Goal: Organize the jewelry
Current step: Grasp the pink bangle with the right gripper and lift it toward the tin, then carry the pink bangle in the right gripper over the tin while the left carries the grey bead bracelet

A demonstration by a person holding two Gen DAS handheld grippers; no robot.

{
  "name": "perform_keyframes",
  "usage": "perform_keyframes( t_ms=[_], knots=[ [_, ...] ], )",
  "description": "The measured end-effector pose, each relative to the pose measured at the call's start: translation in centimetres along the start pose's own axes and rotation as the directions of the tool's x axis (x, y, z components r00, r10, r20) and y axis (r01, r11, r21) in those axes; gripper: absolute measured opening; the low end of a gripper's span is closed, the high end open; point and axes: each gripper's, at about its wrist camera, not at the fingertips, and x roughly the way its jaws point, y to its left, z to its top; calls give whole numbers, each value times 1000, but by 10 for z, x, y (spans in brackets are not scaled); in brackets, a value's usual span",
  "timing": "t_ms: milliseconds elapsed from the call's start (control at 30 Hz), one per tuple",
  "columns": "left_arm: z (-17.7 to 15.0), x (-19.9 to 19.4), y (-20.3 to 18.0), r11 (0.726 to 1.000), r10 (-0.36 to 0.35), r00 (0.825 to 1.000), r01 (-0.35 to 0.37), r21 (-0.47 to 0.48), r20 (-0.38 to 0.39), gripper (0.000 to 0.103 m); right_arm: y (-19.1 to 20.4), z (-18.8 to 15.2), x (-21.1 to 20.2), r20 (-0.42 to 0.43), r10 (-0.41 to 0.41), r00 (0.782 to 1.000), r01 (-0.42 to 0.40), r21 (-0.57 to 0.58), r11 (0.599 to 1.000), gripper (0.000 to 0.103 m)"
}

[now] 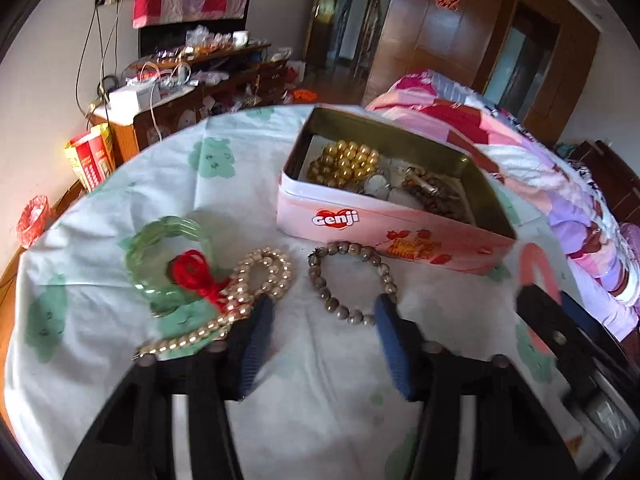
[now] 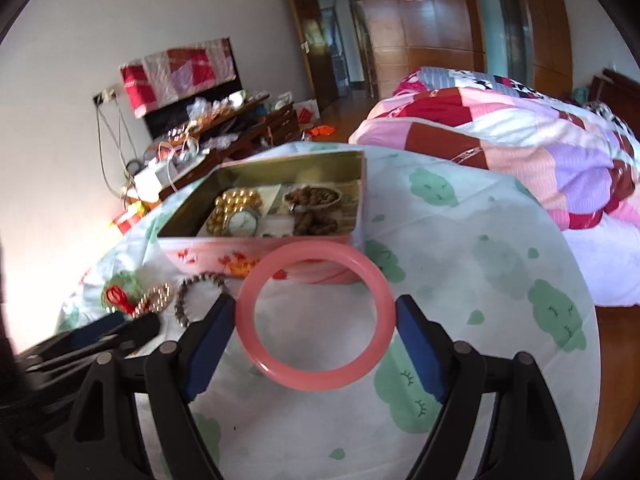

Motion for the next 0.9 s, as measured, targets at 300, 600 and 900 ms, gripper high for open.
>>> perform_keyframes(
  t_ms=[300, 600, 900],
  knots=[
    [2, 18, -23, 990, 89, 996, -86, 109, -18, 21, -8, -2, 5, -27, 40, 999, -39, 35, 999, 83],
    [1, -5, 3, 998, -47, 999, 46, 41, 24, 8, -19, -4, 8, -43, 57, 997, -53, 91, 994, 84],
    [-21, -55, 12, 990, -141, 980, 138, 25, 138, 8, -12, -3, -3, 13, 41, 999, -42, 52, 998, 84]
  ],
)
